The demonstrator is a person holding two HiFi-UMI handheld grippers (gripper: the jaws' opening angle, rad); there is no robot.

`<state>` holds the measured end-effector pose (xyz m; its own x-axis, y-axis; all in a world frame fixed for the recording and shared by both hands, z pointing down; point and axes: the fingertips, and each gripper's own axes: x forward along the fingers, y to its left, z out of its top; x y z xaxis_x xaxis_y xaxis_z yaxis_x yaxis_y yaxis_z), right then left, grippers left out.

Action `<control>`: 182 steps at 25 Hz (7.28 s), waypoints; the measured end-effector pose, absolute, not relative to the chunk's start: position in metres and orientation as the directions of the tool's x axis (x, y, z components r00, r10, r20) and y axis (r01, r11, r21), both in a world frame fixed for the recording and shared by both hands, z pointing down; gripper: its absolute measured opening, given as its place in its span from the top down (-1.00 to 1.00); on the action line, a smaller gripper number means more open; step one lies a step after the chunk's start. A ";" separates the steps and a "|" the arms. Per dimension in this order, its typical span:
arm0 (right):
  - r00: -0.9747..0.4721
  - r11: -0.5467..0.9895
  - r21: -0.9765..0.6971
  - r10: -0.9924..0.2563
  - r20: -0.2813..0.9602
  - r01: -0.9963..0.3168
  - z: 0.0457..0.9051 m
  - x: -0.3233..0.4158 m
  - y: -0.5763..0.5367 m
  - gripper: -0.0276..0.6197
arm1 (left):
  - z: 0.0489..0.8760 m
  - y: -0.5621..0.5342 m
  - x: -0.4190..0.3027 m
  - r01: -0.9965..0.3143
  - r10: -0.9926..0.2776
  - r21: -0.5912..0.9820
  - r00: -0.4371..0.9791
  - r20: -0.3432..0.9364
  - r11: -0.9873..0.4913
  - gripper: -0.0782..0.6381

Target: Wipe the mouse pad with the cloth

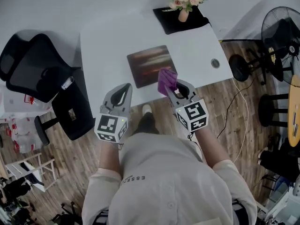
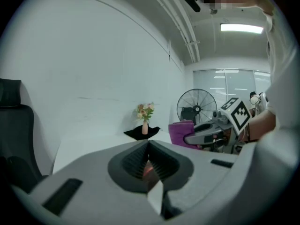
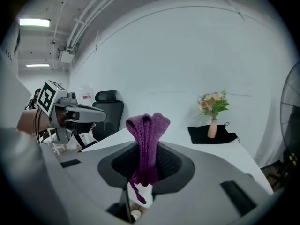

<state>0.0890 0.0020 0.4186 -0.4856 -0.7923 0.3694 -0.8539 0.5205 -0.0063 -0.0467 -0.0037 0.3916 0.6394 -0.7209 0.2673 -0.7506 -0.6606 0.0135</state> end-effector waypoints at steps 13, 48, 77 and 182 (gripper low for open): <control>-0.602 0.674 -0.083 -0.589 0.539 -0.734 0.479 0.009 -0.146 0.64 | 0.436 -0.128 -0.103 -0.813 -0.761 0.039 0.559 0.329 -0.580 0.78; -0.624 0.727 -0.290 -0.238 0.744 -0.622 0.597 -0.015 -0.209 0.63 | 0.455 -0.192 -0.104 -0.891 -0.828 0.026 0.431 0.359 -0.453 0.78; -0.493 0.594 -0.235 -0.319 0.809 -0.770 0.603 0.159 -0.231 0.63 | 0.448 -0.199 0.005 -0.882 -0.826 0.024 0.450 0.338 -0.471 0.78; -0.610 0.683 -0.356 -0.165 0.775 -0.638 0.578 0.008 -0.097 0.62 | 0.449 -0.111 -0.094 -0.901 -0.833 -0.001 0.402 0.381 -0.435 0.78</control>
